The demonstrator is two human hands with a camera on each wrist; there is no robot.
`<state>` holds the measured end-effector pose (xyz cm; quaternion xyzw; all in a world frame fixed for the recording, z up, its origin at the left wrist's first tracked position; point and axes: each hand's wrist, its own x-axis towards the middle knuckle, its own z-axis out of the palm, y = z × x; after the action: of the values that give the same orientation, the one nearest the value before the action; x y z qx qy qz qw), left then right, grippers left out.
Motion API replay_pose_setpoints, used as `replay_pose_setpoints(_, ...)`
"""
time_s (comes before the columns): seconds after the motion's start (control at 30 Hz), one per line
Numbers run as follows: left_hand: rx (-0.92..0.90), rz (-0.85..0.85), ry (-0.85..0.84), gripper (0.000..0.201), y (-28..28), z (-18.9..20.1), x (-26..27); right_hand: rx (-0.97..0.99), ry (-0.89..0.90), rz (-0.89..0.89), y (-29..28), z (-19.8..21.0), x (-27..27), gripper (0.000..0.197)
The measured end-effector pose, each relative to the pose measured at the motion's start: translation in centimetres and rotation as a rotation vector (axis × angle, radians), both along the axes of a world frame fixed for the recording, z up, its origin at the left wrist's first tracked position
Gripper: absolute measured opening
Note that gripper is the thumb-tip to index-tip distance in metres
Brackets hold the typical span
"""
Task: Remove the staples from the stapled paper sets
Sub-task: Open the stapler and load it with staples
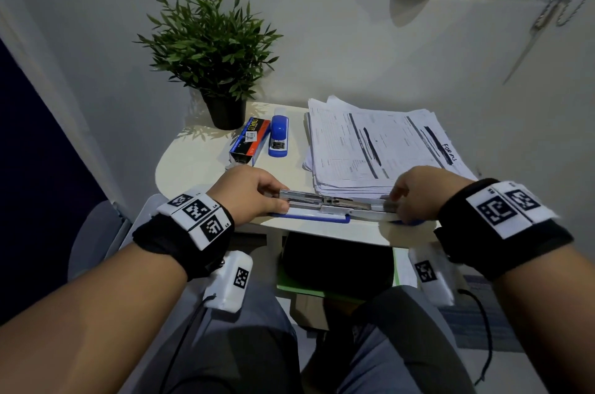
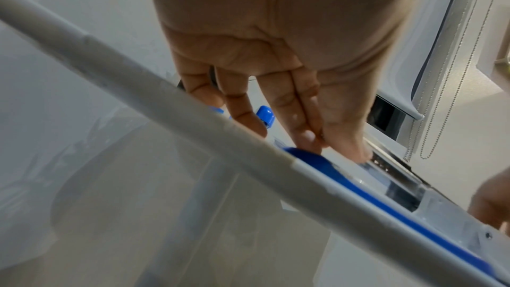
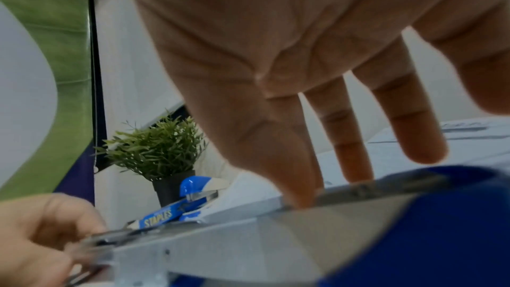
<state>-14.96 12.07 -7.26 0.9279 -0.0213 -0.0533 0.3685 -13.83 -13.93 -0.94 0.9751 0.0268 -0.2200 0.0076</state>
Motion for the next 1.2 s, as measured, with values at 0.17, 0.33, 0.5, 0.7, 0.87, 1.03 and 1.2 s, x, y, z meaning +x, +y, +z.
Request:
replay_pose_setpoints(0.17,0.007,0.007,-0.012,0.03,-0.2,0.1,-0.1,-0.076,0.059,-0.017,-1.1,-1.0,0.3,0.032)
replay_pose_setpoints(0.33,-0.005,0.006,-0.023,0.029,-0.2,-0.2,-0.2,-0.007,0.006,-0.082,-1.6,-0.4,0.4,0.025)
replay_pose_setpoints(0.5,0.005,0.016,-0.018,0.026,-0.2,-0.2,-0.5,0.267,-0.203,-0.123,-1.7,3.7,-0.4,0.027)
replay_pose_setpoints(0.7,-0.033,0.04,0.017,0.027,-0.3,-0.4,-0.5,0.459,-0.373,0.142,4.8,3.6,-1.8,0.027)
replay_pose_setpoints(0.87,-0.069,0.068,0.045,0.02,-0.5,-0.1,-0.7,0.424,-0.316,0.258,8.9,-0.1,-1.5,0.034)
replay_pose_setpoints(1.03,-0.131,0.066,0.058,0.02,-0.5,-0.2,-1.0,0.324,-0.234,0.3,10.4,-2.2,-1.4,0.03)
replay_pose_setpoints(1.2,-0.12,0.014,0.056,0.039,-0.1,0.0,-0.9,0.377,-0.214,0.311,9.8,-3.0,-1.2,0.041)
